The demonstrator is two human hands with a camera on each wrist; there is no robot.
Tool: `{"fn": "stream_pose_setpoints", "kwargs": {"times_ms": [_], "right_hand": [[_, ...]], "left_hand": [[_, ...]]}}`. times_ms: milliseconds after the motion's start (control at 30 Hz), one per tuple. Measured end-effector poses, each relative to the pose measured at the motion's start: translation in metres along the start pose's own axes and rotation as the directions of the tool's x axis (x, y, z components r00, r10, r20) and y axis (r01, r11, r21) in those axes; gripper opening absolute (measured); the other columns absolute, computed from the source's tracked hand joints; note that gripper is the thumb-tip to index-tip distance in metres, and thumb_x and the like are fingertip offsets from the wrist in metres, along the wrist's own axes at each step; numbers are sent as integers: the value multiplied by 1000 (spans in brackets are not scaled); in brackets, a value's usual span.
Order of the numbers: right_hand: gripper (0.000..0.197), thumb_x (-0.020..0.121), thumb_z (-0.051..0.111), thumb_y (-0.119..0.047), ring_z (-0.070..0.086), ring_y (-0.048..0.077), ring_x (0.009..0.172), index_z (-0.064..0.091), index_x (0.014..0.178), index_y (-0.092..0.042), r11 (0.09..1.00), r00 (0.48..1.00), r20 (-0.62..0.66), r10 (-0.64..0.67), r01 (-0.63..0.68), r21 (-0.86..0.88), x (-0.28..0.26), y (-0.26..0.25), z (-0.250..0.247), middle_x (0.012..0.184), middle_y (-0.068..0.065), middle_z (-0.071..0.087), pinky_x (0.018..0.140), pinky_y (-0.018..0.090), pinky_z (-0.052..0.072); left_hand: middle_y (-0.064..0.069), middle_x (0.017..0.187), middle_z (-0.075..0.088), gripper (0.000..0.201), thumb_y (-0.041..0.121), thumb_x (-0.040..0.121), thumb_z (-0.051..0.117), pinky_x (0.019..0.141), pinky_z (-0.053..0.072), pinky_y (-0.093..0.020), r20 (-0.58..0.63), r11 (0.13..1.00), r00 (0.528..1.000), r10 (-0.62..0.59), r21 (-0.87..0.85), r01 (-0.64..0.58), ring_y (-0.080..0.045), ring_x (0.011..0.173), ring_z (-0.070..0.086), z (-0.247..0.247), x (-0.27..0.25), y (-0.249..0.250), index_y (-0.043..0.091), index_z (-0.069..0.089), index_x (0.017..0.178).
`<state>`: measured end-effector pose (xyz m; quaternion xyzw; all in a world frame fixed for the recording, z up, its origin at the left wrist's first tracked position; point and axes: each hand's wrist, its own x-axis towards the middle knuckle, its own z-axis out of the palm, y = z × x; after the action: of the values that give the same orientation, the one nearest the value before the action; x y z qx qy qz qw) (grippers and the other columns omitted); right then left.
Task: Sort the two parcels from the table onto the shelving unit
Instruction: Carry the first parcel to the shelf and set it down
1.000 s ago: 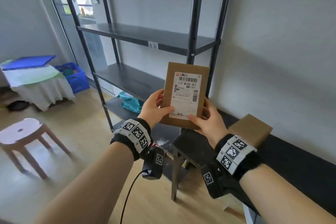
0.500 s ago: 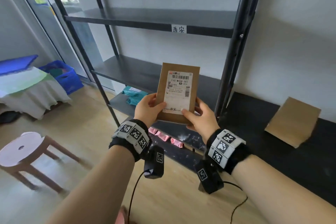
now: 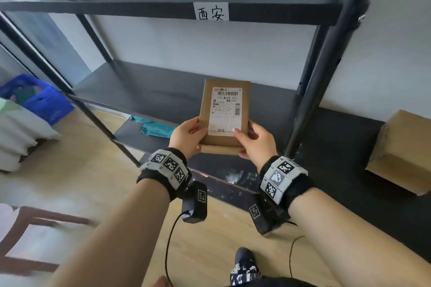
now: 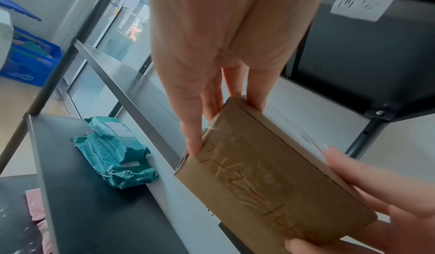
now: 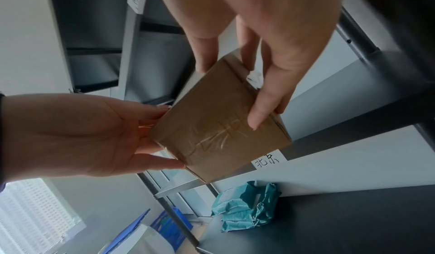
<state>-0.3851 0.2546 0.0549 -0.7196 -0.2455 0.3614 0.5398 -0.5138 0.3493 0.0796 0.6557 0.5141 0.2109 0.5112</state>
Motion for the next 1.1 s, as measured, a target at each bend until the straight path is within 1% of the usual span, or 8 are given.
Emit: {"fn": "stream_pose_setpoints", "kwargs": {"times_ms": [167,233,300,400,567,733,1000,1100], "right_hand": [[50,93,59,-25,59,16,99,50,141,-16,998,997,-37,68,-69,-14,38,-1,3,111,-4,58,82,42,61],[50,93,59,-23,57,15,99,49,141,-15,995,993,-56,101,-101,2,49,2,3,102,-11,57,84,42,60],[51,93,60,-23,57,15,100,48,142,-15,992,989,-76,126,-124,29,59,2,4,100,-13,58,86,42,59],[59,92,61,-23,58,19,114,40,147,-20,989,982,-130,139,-132,62,73,1,10,128,-1,56,85,40,60],[63,94,57,-21,48,18,130,31,151,-31,995,966,-238,101,-98,27,95,-5,22,153,-1,39,85,34,60],[58,96,53,-25,42,21,139,32,150,-31,993,954,-298,44,-76,-94,120,-10,34,155,-1,39,105,46,48],[56,100,47,-22,47,23,131,29,151,-32,990,931,-352,93,-125,-69,141,-16,41,151,0,42,93,43,57],[55,99,47,-21,50,16,117,32,150,-33,991,925,-371,86,-117,-63,148,-19,38,149,0,44,88,41,59]], "left_hand": [[-8,114,67,24,15,91,53,86,56,-50,96,998,993,-65,33,62,-30,107,64,9,50,0,37,61,85],[-8,115,66,20,16,91,53,88,56,-50,122,997,990,-72,26,69,-30,110,63,13,68,0,31,64,98],[-7,119,65,32,18,90,54,86,57,-49,141,998,988,-67,31,63,-29,110,63,16,86,-1,24,60,121],[-6,126,62,46,20,90,56,87,57,-47,183,999,982,-54,15,52,-25,110,63,18,111,2,25,50,136],[-1,123,66,49,25,91,53,93,55,-42,255,989,965,52,122,-86,-18,108,64,19,148,11,36,44,138],[-1,129,63,48,26,91,53,94,53,-42,316,941,934,165,235,-245,-18,115,61,16,178,16,30,46,139],[3,129,61,50,25,88,58,90,56,-42,339,939,918,206,196,-283,-13,114,60,18,207,20,29,49,137],[5,129,60,51,26,89,58,90,56,-41,340,934,914,220,199,-298,-12,113,60,23,213,22,29,48,138]]}}
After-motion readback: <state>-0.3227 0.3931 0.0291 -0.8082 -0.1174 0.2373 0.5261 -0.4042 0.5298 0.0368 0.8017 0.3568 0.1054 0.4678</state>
